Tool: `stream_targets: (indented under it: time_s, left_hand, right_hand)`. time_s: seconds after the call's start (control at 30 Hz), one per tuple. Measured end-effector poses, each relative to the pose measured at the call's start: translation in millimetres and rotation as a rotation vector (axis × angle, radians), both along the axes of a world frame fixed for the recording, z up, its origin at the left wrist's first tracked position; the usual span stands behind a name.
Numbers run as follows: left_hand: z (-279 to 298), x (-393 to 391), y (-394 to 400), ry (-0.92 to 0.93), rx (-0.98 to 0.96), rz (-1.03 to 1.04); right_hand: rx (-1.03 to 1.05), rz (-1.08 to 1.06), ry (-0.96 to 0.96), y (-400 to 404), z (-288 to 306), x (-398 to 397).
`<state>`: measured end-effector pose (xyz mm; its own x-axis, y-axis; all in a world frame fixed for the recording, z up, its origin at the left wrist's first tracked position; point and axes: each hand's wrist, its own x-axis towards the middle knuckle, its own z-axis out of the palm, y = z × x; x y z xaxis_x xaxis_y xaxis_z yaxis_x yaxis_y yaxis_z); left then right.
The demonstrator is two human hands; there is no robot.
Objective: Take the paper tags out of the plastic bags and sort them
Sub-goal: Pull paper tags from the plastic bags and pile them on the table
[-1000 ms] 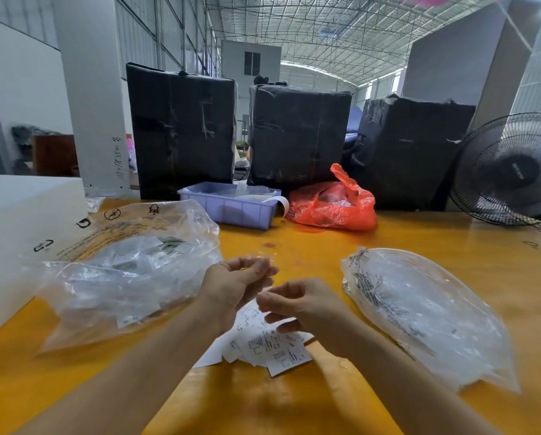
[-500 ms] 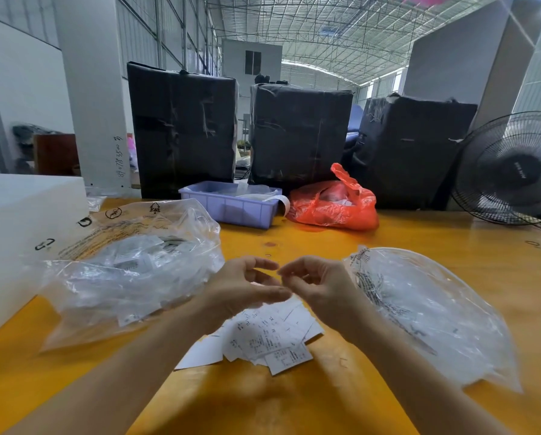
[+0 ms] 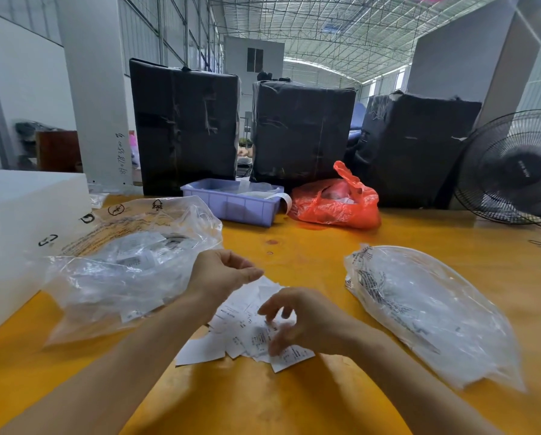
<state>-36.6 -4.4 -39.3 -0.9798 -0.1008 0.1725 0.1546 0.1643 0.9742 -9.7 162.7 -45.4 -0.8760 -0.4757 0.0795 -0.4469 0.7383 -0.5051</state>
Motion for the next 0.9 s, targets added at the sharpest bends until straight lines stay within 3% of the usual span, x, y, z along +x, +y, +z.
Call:
stream_targets:
  time_s: [0.17,0.3,0.37,0.5,0.57,0.63,0.8,0.9]
  left_hand:
    - [-2.3,0.9,2.8,-0.032,0.050,-0.042]
    - [-1.4,0.2,2.0,-0.051,0.089,-0.058]
    - [-0.3,0.4,1.9,-0.062,0.151,-0.081]
    - [2.3,4.1,4.9,-0.094,0.211,-0.139]
    - [3.5,6.3,7.2,-0.106,0.188,-0.170]
    - [4.2,8.0,10.2,-0.103,0.149,-0.204]
    - [3.1,10.8,16.5,-0.106,0.089,-0.287]
    - [2.4,12.1,16.8,-0.108,0.071,-0.317]
  right_hand:
    - [0.065,-0.028,-0.017,0.1,-1.5,-1.0]
    - [-0.064,-0.039,-0.040,4.9,0.9,-2.7]
    - [-0.259,-0.092,-0.098,12.3,6.6,-2.9]
    - [-0.870,-0.314,-0.065,34.1,17.3,-6.6]
    - [-1.150,-0.349,-0.157,37.2,21.5,-7.3]
    - [-1.282,-0.336,-0.223,33.6,23.7,-7.5]
    - [-1.006,-0.355,-0.056,20.1,20.4,-4.0]
    - [-0.964,-0.326,-0.018,17.2,19.2,-2.4]
